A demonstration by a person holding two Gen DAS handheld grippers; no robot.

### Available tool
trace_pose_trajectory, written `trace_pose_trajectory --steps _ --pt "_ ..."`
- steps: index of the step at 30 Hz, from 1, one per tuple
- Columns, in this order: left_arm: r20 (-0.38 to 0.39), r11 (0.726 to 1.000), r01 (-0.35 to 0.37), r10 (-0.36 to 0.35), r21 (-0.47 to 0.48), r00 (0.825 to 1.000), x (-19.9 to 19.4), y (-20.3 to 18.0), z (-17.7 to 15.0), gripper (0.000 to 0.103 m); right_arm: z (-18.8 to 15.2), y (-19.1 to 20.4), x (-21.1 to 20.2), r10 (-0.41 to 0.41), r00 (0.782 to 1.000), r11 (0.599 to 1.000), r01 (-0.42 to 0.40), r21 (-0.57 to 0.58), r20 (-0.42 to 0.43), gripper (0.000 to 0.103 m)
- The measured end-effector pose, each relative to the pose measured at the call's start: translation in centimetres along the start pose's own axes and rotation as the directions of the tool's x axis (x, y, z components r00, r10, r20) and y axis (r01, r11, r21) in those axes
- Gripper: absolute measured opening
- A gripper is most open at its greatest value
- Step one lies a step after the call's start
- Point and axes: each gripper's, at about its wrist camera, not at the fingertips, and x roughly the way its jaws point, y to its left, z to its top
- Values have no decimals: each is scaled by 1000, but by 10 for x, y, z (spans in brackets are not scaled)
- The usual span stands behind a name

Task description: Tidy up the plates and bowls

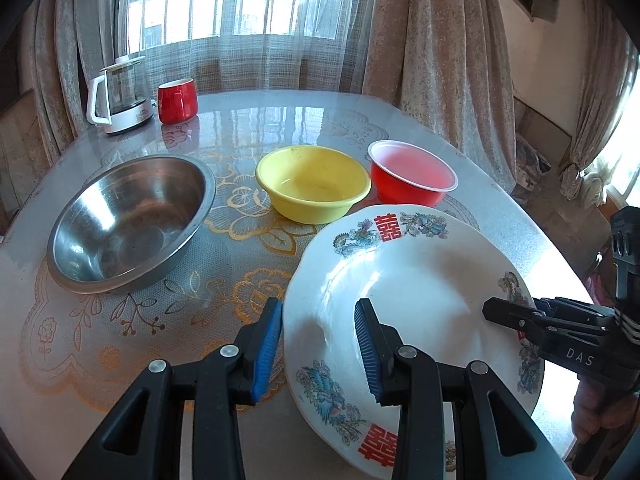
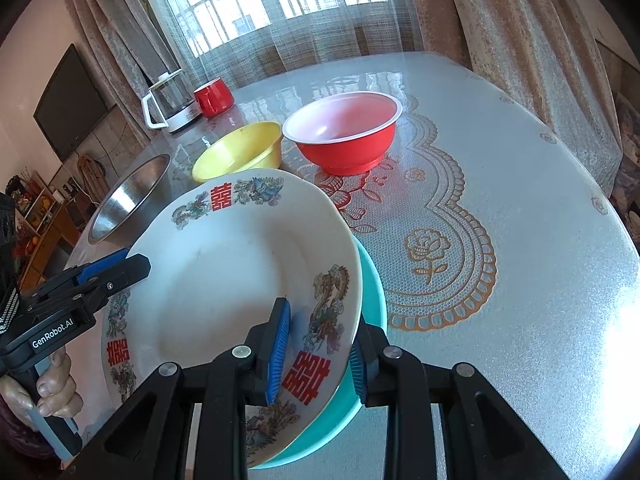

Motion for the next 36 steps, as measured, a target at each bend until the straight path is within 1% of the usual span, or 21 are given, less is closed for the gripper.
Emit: trace_pose_trajectory --steps 7,21,27,31,36 --pt "21 1000 -11 11 -8 1000 -8 2 1 39 0 1 -1 -3 1000 1000 3 10 5 33" --pt "16 999 -23 24 -39 1000 -14 13 -7 40 -3 0 -8 -14 1000 999 12 45 28 33" --pt "19 998 -32 33 -49 999 -19 17 -11 41 -3 -1 -15 -21 998 998 17 65 53 34" --pt "21 997 -44 46 -64 999 -24 21 -13 41 0 0 -22 -44 996 997 38 72 81 34" --pt "23 993 -76 79 -86 997 -30 24 -16 41 7 1 -37 -45 991 997 36 73 125 34"
